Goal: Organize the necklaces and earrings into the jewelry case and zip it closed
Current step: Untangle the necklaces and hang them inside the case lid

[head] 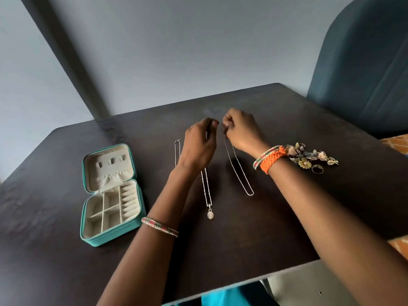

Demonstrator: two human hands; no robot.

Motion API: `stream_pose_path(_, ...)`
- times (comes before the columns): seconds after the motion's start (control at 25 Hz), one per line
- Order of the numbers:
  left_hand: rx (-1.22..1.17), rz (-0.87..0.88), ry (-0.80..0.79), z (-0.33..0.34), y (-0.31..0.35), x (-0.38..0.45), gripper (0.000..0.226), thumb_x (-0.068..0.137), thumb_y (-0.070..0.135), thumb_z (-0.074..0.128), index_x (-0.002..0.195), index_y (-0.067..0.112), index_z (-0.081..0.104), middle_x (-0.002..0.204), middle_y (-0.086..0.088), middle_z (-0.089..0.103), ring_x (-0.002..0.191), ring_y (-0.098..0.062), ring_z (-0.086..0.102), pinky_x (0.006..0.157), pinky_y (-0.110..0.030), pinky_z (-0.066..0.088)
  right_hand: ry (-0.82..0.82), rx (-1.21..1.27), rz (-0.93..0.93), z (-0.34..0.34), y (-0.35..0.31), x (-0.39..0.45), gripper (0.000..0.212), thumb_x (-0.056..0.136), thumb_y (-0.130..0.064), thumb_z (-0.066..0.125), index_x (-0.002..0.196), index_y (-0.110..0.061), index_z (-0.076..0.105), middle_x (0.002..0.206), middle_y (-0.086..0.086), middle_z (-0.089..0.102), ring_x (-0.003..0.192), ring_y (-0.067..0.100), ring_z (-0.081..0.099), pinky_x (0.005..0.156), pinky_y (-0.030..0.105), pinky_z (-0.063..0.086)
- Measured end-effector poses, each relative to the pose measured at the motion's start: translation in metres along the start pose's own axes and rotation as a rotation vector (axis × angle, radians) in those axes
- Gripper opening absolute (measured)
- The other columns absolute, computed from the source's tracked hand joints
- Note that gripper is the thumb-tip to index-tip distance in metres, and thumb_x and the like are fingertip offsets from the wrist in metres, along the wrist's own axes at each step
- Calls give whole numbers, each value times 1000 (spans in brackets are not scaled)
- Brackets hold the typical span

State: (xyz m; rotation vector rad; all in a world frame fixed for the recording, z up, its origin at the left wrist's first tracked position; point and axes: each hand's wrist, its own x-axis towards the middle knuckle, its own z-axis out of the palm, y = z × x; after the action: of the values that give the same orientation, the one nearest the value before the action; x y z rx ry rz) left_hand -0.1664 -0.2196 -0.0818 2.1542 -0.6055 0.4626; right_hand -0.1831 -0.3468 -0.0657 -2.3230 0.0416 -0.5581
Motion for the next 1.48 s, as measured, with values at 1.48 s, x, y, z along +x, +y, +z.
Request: stream_pose_path(1.48, -943, -477, -187, -71, 2, 6, 28, 100, 14, 34, 90, 6, 59, 69, -7, 59, 54, -13, 58, 55, -23, 52, -80, 583, -377, 16, -45, -1, 20, 83, 6, 61, 88, -12, 68, 85, -3, 70, 78, 1, 66, 71, 15, 50)
